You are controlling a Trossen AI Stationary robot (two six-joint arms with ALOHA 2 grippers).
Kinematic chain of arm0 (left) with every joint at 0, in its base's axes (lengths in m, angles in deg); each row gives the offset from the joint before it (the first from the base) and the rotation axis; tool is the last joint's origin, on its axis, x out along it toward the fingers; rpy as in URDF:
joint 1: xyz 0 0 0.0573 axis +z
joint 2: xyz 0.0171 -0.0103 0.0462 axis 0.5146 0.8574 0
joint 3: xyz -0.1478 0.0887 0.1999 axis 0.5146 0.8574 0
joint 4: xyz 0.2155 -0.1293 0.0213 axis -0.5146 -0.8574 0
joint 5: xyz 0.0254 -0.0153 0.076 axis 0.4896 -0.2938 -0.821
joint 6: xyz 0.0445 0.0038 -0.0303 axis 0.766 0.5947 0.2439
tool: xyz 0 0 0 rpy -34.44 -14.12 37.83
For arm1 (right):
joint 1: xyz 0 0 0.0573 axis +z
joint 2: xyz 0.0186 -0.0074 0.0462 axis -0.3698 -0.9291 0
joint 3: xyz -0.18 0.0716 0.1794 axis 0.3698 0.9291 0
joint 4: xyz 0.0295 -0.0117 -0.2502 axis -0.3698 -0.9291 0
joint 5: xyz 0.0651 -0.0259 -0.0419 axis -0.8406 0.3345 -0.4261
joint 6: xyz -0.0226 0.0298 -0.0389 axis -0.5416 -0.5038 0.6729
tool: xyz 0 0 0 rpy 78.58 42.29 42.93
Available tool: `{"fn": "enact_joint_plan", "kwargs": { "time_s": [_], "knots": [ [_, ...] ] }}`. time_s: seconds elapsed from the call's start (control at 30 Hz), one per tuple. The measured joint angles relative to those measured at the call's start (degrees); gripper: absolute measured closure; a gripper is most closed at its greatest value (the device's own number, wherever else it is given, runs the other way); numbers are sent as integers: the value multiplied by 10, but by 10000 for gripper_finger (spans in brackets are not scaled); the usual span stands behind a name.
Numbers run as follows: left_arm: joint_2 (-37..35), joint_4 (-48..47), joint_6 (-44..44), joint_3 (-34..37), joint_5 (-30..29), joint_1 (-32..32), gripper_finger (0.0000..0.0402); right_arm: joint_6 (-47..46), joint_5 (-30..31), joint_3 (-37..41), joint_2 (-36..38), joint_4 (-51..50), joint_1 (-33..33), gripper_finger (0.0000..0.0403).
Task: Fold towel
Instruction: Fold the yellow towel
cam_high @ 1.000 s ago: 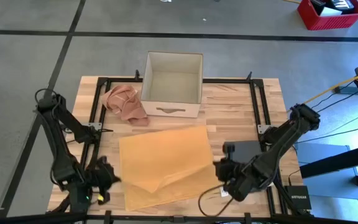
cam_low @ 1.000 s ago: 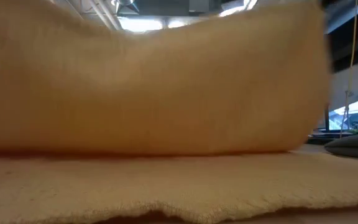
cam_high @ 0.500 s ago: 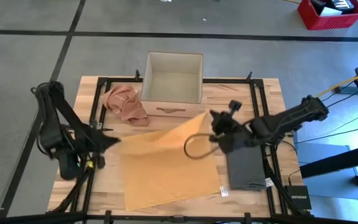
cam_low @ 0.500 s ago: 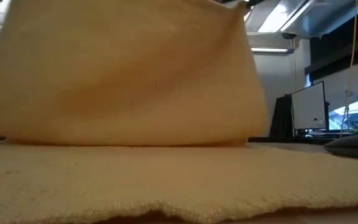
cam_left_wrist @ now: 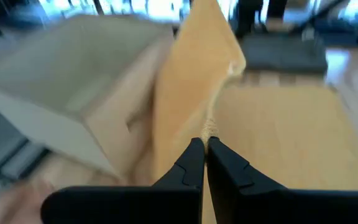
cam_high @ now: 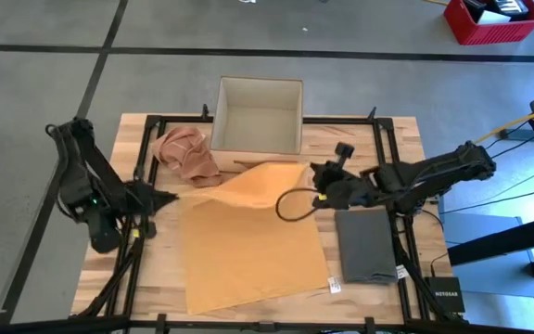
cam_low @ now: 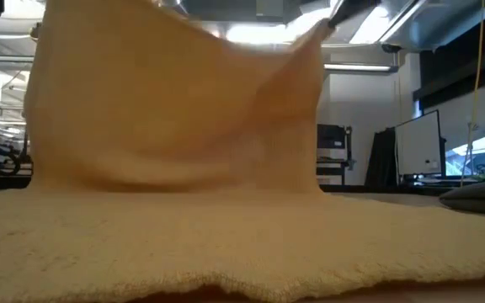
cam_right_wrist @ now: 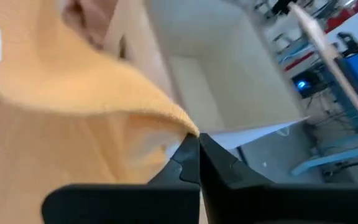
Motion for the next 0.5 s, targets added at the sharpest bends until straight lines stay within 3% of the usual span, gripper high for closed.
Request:
{"fn": "enact_joint_plan", "kwargs": {
  "time_s": [0.23,0.5],
  "knots": [
    [50,48,-82,49,83,-20,402,-76,-22,56,-2,-7,58,402],
    [106,133,-122,71,113,-65,402,-157,-102,81,-1,-21,128,402]
  ]
}}
